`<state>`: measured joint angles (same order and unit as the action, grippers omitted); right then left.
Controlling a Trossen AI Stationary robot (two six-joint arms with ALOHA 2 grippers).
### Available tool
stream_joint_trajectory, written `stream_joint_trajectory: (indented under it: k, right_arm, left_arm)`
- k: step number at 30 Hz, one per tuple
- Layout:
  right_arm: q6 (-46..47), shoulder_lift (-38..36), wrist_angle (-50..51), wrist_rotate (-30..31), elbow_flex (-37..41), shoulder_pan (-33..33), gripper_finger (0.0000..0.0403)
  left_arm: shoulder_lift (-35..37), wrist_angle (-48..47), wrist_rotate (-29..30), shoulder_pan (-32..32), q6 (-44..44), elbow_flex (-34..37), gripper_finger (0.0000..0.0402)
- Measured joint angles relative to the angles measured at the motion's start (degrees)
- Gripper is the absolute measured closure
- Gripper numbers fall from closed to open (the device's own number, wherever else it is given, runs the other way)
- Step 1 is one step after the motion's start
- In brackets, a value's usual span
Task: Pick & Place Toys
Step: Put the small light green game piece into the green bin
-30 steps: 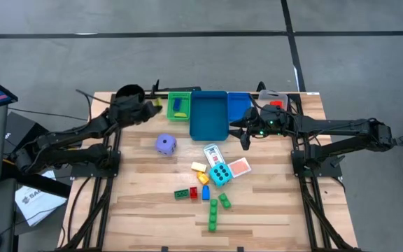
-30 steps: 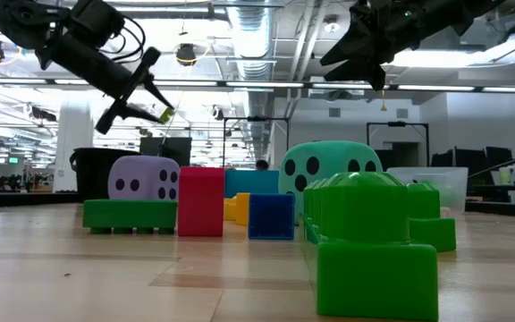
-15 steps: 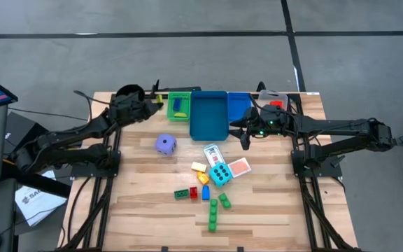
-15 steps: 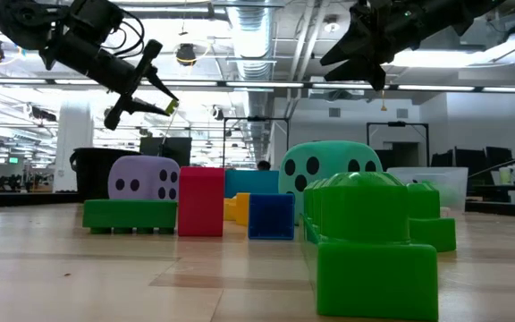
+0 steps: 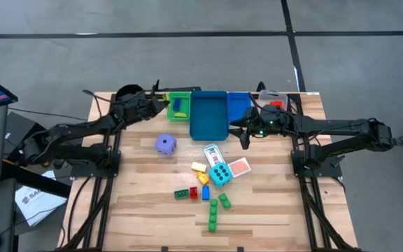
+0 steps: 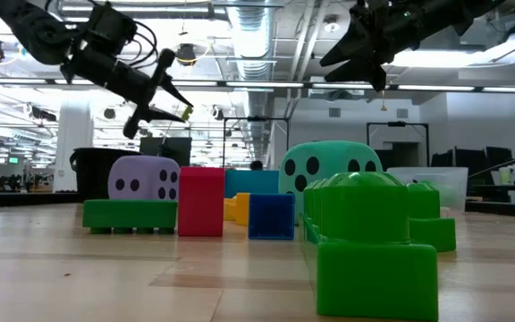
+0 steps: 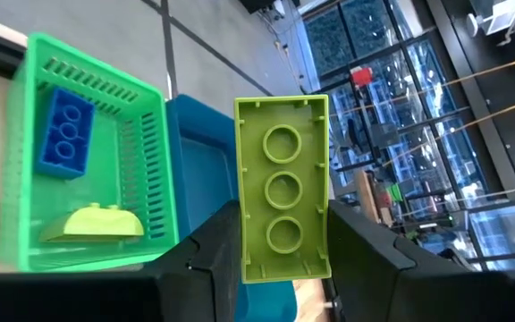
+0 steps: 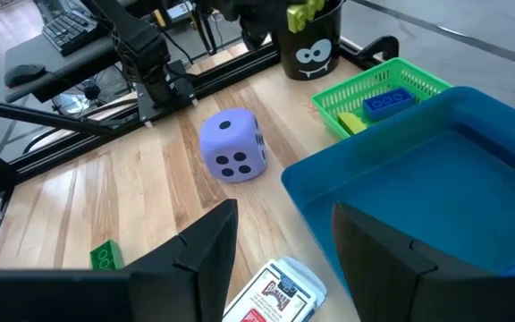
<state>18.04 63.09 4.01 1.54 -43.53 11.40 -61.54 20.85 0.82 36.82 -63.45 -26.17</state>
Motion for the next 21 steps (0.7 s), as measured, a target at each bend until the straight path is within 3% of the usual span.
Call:
stream_joint_trajectory:
  k: [6, 21]
  right_arm:
    - [0.70, 0.00, 0.00, 0.02, 0.00, -0.02, 0.0223]
    - [1.07, 0.00, 0.00, 0.04, 0.00, -0.02, 0.0223]
  left_arm:
    - [-5.01, 3.88, -0.38, 0.00, -1.16, -0.04, 0.0270]
    - [-15.15, 3.62, -0.49, 1.55, 0.13, -5.78, 0.0270]
